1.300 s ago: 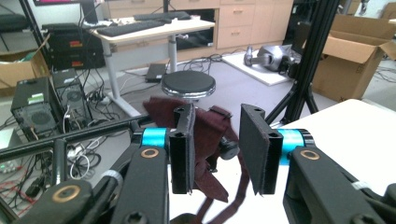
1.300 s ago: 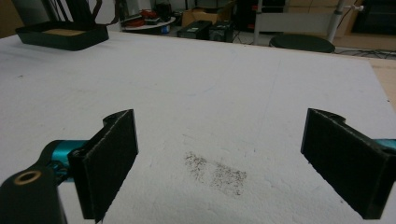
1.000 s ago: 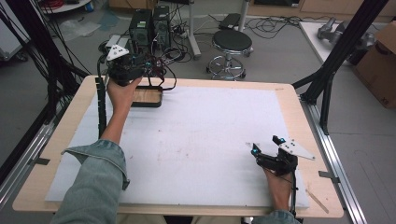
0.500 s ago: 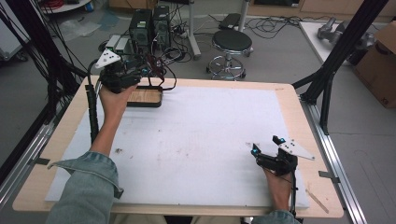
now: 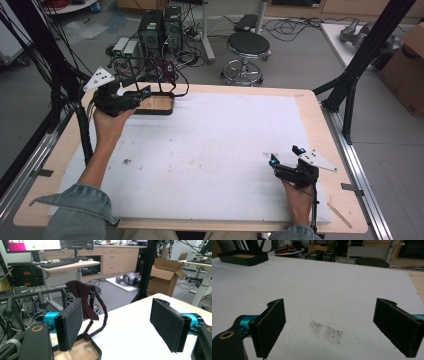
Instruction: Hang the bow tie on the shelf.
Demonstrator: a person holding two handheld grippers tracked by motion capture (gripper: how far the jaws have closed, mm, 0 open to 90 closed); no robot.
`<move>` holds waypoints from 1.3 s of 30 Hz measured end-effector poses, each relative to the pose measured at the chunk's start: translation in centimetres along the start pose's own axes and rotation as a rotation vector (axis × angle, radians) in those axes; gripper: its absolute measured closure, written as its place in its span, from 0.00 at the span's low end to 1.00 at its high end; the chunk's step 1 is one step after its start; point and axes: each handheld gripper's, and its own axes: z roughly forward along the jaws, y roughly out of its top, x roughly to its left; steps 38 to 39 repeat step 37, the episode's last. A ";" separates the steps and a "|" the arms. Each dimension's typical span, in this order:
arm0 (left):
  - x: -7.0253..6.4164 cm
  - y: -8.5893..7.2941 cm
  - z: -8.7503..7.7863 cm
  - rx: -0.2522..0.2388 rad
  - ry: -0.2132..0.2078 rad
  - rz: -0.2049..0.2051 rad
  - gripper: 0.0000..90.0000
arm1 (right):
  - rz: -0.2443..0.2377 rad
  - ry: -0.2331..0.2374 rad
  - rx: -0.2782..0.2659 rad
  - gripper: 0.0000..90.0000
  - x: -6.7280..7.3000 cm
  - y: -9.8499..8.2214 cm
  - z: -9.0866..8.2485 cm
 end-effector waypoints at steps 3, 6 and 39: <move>-0.3 -0.5 -1.2 0.003 0.004 0.004 0.24 | 0.000 0.000 -0.001 0.11 0.0 0.0 0.0; -0.7 -1.3 -2.2 0.004 0.003 0.007 0.23 | 0.002 0.000 -0.002 0.11 0.0 0.0 0.0; -3.9 -12.4 -7.4 0.214 0.000 -0.002 0.17 | -0.003 0.001 -0.003 0.11 0.0 0.0 0.1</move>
